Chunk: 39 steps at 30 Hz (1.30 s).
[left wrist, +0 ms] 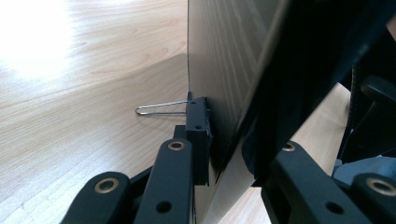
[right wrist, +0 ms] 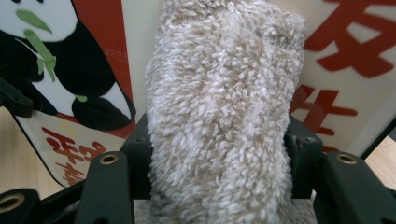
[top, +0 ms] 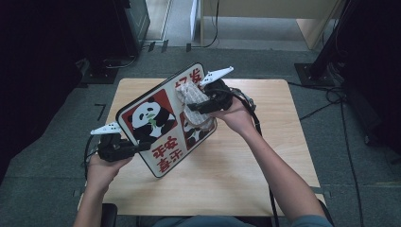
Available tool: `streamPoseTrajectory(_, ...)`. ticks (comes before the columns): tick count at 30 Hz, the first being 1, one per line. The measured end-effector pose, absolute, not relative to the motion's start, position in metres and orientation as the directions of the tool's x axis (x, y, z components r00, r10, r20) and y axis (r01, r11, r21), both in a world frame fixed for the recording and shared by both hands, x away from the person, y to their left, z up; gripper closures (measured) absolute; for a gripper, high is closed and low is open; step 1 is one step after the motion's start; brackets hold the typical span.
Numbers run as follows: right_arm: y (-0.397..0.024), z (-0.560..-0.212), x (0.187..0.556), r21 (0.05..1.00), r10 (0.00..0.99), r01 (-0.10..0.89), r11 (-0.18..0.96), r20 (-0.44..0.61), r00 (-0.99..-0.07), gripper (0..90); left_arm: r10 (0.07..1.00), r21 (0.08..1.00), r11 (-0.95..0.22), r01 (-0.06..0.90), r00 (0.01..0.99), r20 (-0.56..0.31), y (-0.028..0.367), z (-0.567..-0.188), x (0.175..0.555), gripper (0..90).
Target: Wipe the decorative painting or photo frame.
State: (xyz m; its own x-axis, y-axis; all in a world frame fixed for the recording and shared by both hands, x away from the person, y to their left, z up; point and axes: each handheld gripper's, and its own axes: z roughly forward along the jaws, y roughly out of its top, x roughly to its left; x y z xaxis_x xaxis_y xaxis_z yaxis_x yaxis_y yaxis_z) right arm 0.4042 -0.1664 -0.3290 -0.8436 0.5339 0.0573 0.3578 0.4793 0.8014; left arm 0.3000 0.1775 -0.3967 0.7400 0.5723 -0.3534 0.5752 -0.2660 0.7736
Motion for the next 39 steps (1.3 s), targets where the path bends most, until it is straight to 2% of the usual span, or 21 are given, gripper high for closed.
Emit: streamPoseTrajectory(39, -0.177, -0.374, 0.397, 0.798, 0.523, 0.396, 0.454, 0.122, -0.844, 42.8, 0.573, 0.773, -0.269, 0.574, 0.741, -0.351, 0.178, -0.396, 0.299, 78.2)
